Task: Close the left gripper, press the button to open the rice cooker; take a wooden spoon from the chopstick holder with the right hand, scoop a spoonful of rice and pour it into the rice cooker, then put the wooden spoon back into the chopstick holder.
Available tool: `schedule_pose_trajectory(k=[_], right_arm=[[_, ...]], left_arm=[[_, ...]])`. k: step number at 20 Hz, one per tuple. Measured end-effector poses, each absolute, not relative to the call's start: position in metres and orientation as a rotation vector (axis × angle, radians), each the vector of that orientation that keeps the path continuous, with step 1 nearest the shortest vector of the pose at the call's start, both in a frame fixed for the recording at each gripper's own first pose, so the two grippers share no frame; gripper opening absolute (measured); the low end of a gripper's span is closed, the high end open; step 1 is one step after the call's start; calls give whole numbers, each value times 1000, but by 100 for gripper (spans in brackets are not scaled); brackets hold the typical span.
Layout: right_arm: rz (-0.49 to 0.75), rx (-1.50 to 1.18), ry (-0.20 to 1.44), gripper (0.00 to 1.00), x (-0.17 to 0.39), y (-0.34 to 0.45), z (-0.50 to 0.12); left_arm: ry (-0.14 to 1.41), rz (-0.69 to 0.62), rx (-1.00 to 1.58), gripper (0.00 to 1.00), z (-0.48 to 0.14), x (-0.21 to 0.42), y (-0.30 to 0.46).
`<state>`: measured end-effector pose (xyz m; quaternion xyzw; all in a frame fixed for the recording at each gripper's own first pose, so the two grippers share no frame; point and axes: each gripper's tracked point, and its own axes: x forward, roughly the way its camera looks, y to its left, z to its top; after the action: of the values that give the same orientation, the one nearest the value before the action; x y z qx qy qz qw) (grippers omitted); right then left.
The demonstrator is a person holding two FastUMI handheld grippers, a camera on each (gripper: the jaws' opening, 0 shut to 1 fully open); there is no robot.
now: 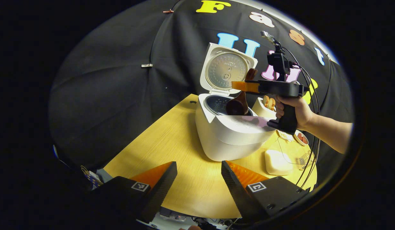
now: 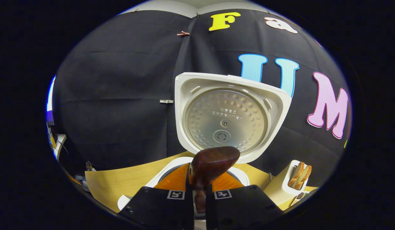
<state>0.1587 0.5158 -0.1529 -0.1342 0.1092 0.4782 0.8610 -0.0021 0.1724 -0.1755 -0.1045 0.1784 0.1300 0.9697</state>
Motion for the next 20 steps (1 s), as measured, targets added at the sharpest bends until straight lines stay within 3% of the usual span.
schedule_pose_trajectory(k=[11,20], right_arm=[[917,-64,228,18,169,474,-84],[716,41,171,18,196,350,-19]], left_arm=[[350,214,-182,96,-170,-2,161],[327,148,-125,96,-154,8,130]])
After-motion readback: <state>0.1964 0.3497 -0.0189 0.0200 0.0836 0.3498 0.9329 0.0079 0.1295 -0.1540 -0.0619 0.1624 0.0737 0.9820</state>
